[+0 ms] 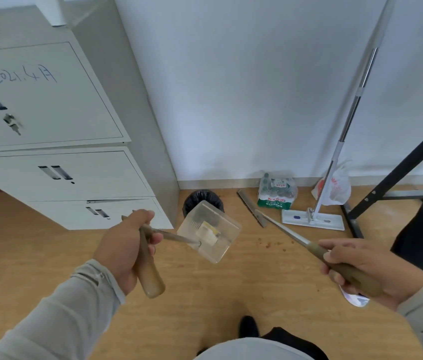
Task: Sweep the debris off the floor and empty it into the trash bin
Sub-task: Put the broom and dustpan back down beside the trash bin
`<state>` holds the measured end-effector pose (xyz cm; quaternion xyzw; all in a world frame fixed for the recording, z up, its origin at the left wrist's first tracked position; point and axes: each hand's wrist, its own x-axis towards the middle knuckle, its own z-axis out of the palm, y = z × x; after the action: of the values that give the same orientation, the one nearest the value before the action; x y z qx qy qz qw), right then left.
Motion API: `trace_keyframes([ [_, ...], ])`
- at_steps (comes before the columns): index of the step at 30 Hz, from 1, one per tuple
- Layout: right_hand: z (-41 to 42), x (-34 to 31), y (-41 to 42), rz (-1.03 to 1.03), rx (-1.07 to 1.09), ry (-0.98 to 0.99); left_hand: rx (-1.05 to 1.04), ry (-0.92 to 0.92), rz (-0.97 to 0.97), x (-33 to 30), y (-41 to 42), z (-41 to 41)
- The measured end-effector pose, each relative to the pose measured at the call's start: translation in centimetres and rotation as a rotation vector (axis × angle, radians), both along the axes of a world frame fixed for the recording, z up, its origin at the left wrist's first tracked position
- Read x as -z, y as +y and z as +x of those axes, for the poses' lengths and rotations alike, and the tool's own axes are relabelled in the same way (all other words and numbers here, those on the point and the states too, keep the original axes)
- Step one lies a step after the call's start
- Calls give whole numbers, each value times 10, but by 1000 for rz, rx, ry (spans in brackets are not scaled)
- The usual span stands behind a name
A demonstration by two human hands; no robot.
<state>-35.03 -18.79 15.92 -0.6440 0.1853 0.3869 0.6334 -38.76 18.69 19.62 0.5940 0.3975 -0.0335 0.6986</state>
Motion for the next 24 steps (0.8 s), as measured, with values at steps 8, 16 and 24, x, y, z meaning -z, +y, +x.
trace_keyframes([
  [8, -12, 0, 33, -96, -41, 20, -22, 18, -131, 52, 7, -27],
  [16, 22, 19, 59, -24, 57, -18, 14, 77, -233, 97, -8, -6],
  [24, 109, 50, 45, 1, 138, -112, 44, 151, -257, 136, -50, 72],
])
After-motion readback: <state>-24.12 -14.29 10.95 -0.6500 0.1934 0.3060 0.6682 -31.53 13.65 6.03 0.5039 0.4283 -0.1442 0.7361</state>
